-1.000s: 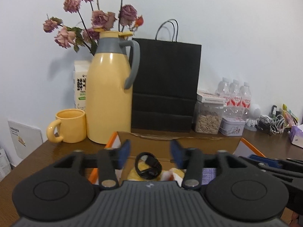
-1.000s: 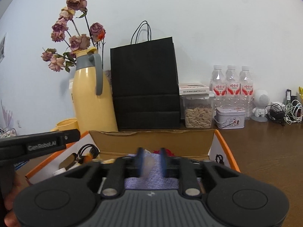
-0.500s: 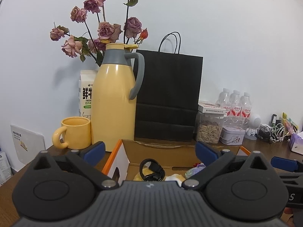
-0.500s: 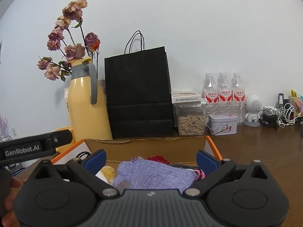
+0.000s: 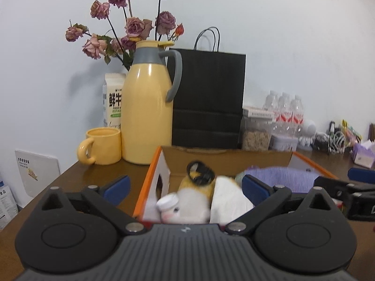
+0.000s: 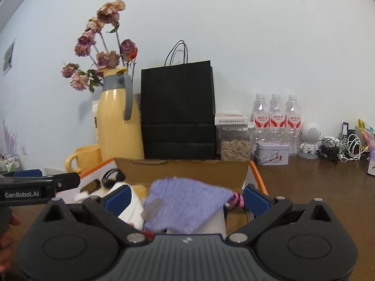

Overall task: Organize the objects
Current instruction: 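Move both tools back to the two white caps on the table, then grasp the small white ridged cap with the right tool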

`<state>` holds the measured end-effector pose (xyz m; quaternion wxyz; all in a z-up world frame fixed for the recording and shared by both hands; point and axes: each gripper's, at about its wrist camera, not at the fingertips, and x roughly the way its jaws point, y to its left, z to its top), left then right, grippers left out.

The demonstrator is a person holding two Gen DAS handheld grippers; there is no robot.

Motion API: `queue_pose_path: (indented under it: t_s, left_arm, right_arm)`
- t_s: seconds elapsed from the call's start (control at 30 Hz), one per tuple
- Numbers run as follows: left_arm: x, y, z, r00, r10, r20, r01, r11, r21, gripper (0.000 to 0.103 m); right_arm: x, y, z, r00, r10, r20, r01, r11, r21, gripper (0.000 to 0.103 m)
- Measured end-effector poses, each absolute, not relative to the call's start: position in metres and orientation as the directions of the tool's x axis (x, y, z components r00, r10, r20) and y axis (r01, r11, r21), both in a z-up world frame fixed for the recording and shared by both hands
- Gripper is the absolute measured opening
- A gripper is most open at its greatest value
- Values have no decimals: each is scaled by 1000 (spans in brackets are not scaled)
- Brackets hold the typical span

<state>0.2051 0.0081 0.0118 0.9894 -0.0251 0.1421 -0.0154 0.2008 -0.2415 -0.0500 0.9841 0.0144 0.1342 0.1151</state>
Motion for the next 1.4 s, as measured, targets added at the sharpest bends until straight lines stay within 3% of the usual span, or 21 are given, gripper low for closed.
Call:
queue_pose_path:
  t_s: [0.43, 0.8, 0.97, 1.2, 1.4]
  left_arm:
    - [171, 43, -13, 918, -22, -396, -16, 996, -93, 103]
    - [159, 52, -19, 908, -12, -418, -8, 999, -45, 103]
    - [155, 56, -19, 911, -15, -412, -5, 999, -48, 103]
    - [156, 54, -19, 910, -6, -414, -9, 999, -33, 103]
    - [154, 56, -18, 912, -11, -410, -8, 999, -44, 103]
  right_arm:
    - [171, -235, -68, 892, 284, -351, -286, 957, 46, 102]
    - [169, -226, -80, 845, 307, -437, -308, 949, 71, 100]
    - [173, -210, -86, 807, 328, -491, -335, 939, 76, 85]
    - [186, -182, -94, 758, 348, -552, -359, 929, 92, 47]
    - [196, -166, -96, 737, 347, -580, -361, 927, 97, 41]
